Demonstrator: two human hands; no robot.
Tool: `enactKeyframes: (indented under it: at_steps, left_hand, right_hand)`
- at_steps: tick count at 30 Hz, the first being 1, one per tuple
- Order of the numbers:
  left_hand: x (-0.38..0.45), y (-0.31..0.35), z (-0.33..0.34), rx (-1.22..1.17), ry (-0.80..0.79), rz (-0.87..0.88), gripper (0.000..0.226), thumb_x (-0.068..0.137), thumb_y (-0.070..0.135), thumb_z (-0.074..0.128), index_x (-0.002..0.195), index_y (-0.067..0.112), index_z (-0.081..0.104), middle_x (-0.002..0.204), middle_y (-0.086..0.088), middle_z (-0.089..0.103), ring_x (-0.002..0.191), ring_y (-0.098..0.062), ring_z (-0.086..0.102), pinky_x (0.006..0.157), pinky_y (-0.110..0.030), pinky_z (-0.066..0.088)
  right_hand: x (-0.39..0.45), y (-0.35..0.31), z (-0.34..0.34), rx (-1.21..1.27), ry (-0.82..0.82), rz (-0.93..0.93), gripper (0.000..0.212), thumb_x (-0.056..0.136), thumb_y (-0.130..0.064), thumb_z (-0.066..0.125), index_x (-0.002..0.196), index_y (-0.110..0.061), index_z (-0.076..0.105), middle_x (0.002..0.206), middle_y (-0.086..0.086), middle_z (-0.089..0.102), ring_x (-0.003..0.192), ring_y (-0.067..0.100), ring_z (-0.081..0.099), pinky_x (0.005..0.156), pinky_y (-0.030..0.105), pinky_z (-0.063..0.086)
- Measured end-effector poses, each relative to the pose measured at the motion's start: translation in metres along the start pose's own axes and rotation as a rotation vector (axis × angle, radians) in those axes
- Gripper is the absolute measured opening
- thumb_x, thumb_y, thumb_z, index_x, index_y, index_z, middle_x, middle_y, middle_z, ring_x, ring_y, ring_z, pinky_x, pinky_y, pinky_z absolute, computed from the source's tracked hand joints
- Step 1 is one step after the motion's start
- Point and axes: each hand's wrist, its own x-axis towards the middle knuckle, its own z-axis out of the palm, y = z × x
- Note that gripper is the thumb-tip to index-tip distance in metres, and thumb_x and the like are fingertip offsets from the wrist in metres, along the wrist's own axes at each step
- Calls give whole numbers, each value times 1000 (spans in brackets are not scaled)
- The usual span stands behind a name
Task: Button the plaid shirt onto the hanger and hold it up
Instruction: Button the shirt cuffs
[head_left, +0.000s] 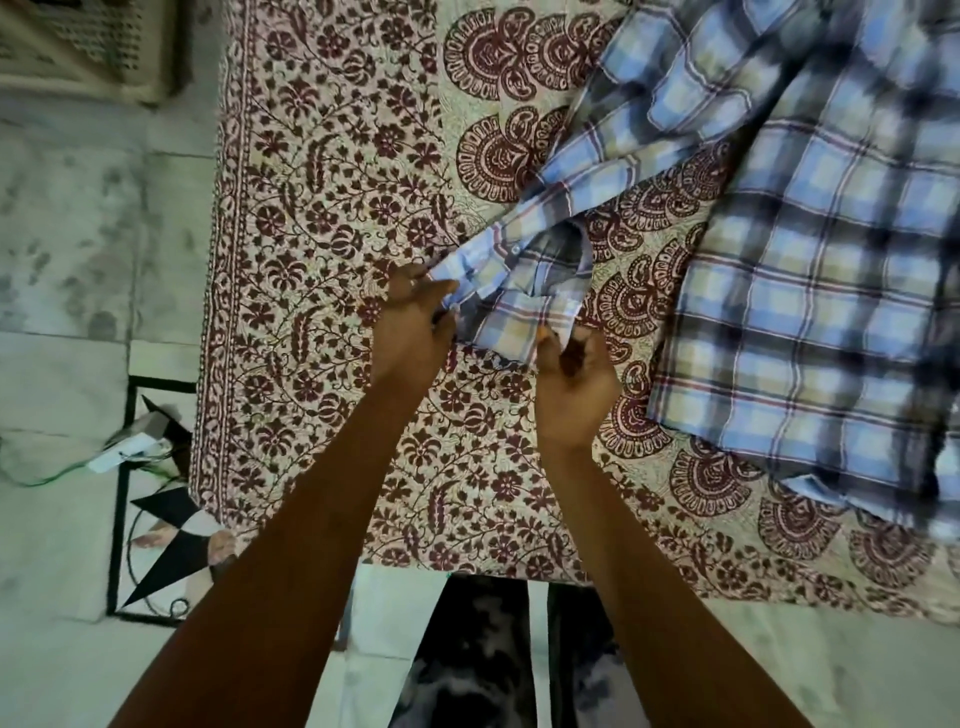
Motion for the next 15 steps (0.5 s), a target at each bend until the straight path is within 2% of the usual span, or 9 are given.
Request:
enactKeyframes:
  at_steps: [2, 4, 6, 8, 10, 12, 15]
  left_hand:
    - [-3, 1, 9, 111, 26, 23, 30, 82, 19, 66, 112, 16, 64, 140, -12, 39, 120, -28, 47, 87, -34, 50]
    - [-5, 2, 17, 237, 94, 114, 22, 77, 22, 68, 97, 15, 70, 125, -12, 54, 111, -29, 53, 78, -37, 50]
    - [-6, 2, 22, 400, 142, 246, 14, 76, 24, 62, 82, 15, 71, 101, -9, 65, 90, -27, 60, 73, -34, 48]
    - [-6, -1, 25, 492, 140, 294, 14, 77, 23, 59, 79, 15, 70, 87, -7, 66, 80, -26, 60, 71, -32, 47]
    - [-3, 0, 22, 398, 91, 241, 12, 80, 19, 62, 83, 10, 69, 87, -9, 67, 83, -27, 59, 70, -31, 44]
    - [1, 4, 16, 239, 9, 196, 11, 84, 17, 62, 87, 8, 66, 94, -11, 66, 84, -26, 58, 66, -28, 40]
    - [-1, 12, 6, 10, 13, 200, 7, 85, 16, 62, 86, 10, 65, 90, -11, 67, 71, -22, 63, 61, -28, 50]
  right_hand:
    - [-1, 1, -11, -24, 4, -106, 11, 81, -6, 67, 86, 2, 63, 66, -13, 57, 56, -8, 54, 54, 5, 42]
    - [-2, 3, -17, -96, -14, -214, 13, 80, -8, 68, 87, 3, 64, 71, -3, 62, 59, -6, 53, 57, 2, 41]
    - [-2, 6, -18, -175, -69, -268, 15, 80, -7, 69, 90, 2, 66, 80, 9, 67, 63, 7, 58, 60, 6, 45]
    - [0, 8, -16, -230, -141, -266, 16, 80, -6, 68, 95, 1, 68, 88, 15, 68, 70, 15, 60, 63, 17, 50]
    - [2, 8, -13, -267, -202, -256, 18, 82, -3, 64, 99, 0, 68, 95, 17, 67, 75, 16, 60, 65, 21, 52]
    - [2, 7, -10, -277, -245, -257, 21, 83, -1, 61, 104, 0, 67, 98, 17, 65, 74, 14, 56, 65, 13, 48]
    - [4, 5, -4, -243, -253, -223, 21, 84, 0, 59, 104, 1, 67, 92, 15, 67, 66, 9, 53, 60, 4, 42]
